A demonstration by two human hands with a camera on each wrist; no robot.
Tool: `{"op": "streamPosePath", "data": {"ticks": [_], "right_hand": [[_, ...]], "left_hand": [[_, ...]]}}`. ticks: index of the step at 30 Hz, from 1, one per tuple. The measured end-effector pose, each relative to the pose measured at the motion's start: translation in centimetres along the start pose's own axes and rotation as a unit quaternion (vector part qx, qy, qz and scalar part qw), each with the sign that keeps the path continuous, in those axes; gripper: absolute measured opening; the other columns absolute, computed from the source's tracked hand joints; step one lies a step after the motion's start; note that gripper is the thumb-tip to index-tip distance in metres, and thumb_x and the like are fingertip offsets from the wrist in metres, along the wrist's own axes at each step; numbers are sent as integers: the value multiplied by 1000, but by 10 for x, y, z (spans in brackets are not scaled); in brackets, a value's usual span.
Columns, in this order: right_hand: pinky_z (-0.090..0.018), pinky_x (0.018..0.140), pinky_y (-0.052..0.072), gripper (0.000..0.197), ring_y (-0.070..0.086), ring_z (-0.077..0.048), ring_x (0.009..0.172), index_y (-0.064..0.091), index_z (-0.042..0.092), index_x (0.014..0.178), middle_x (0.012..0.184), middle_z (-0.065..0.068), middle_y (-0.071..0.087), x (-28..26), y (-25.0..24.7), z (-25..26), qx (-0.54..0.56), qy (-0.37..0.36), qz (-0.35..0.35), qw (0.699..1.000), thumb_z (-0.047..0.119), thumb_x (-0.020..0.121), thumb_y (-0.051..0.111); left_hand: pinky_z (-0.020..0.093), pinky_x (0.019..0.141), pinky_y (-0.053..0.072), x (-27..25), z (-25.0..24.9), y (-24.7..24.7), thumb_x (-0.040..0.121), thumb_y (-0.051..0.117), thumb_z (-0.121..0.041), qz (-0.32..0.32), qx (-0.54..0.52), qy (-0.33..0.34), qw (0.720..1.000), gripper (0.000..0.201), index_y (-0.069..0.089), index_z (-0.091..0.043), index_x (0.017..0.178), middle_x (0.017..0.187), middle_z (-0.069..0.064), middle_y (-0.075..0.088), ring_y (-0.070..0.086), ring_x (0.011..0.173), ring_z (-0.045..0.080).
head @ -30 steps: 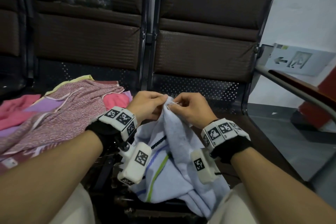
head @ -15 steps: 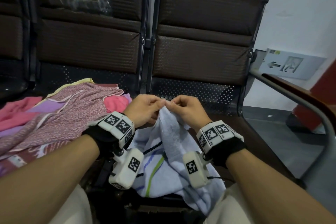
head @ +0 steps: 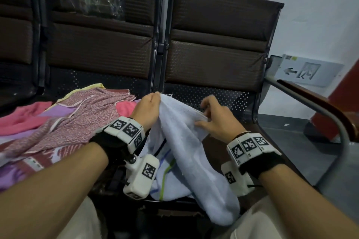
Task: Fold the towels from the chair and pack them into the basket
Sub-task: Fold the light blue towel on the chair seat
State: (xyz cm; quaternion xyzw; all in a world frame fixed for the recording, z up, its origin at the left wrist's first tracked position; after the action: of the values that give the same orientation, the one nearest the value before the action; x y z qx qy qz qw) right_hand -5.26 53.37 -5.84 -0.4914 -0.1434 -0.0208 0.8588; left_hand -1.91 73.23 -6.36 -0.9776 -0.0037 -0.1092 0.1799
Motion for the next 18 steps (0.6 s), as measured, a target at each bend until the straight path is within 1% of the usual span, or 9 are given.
{"op": "streamPosePath", "data": {"ticks": [2, 3, 5, 6, 7, 9, 11, 15, 18], "right_hand": [[-23, 66, 40, 36, 55, -13, 80, 58, 23, 110, 86, 6, 56, -4, -6, 8, -23, -12, -23, 999, 26, 77, 74], [-26, 69, 41, 27, 54, -15, 85, 65, 22, 103, 88, 6, 52, -6, -7, 14, -58, -22, -24, 998, 28, 77, 73], [-28, 76, 41, 17, 46, -14, 92, 69, 21, 87, 93, 6, 45, -11, -6, 22, -102, -43, -15, 994, 33, 77, 72], [-27, 78, 38, 18, 39, -12, 95, 68, 20, 84, 97, 6, 42, -13, -6, 25, -113, -51, -8, 992, 36, 77, 72], [-25, 80, 34, 18, 34, -11, 96, 64, 20, 83, 101, 6, 39, -14, -5, 25, -118, -55, -2, 991, 37, 79, 70], [-25, 76, 32, 17, 38, -14, 96, 53, 20, 84, 101, 4, 43, -16, -8, 22, -92, -29, 20, 995, 35, 87, 60], [-27, 64, 35, 13, 51, -18, 89, 48, 19, 90, 96, 0, 54, -18, -13, 11, -6, 36, 39, 999, 31, 92, 53], [-27, 59, 37, 4, 54, -13, 78, 51, 19, 88, 86, 1, 60, -18, -34, 9, 40, 56, -9, 998, 18, 89, 54], [-27, 60, 35, 13, 55, -14, 74, 60, 18, 72, 75, 2, 63, -10, -54, 20, 7, 35, -18, 999, 15, 85, 56]], "left_hand": [[31, 57, 31, -3, -3, 1, 97, 28, -27, -30, -25, -35, 999, 38, 42, -16, 63, 60, 1, 40, 41, 66, 21], [33, 57, 33, -5, -6, 2, 96, 28, -25, -42, -33, -46, 998, 39, 45, -14, 63, 60, 5, 43, 44, 68, 24], [40, 72, 45, -5, -10, 4, 95, 28, -26, -66, -26, -63, 995, 43, 59, 0, 81, 83, 24, 61, 56, 84, 38], [43, 81, 46, -5, -13, 5, 95, 28, -28, -78, -23, -65, 995, 46, 59, 6, 91, 99, 29, 62, 57, 97, 42], [43, 85, 46, -4, -17, 6, 97, 29, -32, -82, -26, -57, 995, 49, 59, 6, 93, 106, 30, 61, 58, 101, 41], [40, 75, 43, -3, -26, 9, 99, 29, -43, -64, -33, -9, 997, 52, 56, -6, 75, 84, 21, 63, 59, 84, 34], [33, 64, 33, -10, -35, 12, 96, 31, -52, -35, -10, 46, 998, 50, 40, -16, 64, 62, 1, 46, 46, 64, 20], [29, 57, 32, -31, -41, 20, 84, 38, -59, 57, 81, 138, 985, 41, 41, -20, 72, 63, -9, 44, 41, 58, 5], [20, 56, 38, -31, -54, 14, 84, 58, -46, 104, 92, 182, 973, 31, 50, -16, 89, 71, -7, 53, 47, 62, 4]]}}
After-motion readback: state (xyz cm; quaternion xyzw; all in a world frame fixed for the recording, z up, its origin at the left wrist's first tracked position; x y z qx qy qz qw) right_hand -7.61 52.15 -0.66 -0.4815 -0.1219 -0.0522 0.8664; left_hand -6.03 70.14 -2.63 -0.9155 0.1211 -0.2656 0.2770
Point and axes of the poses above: each hand's wrist, its own x-axis towards the middle knuckle, its own y-axis out of the palm, z = x × y, the point moved 6 cm from there along x, towards the middle knuckle
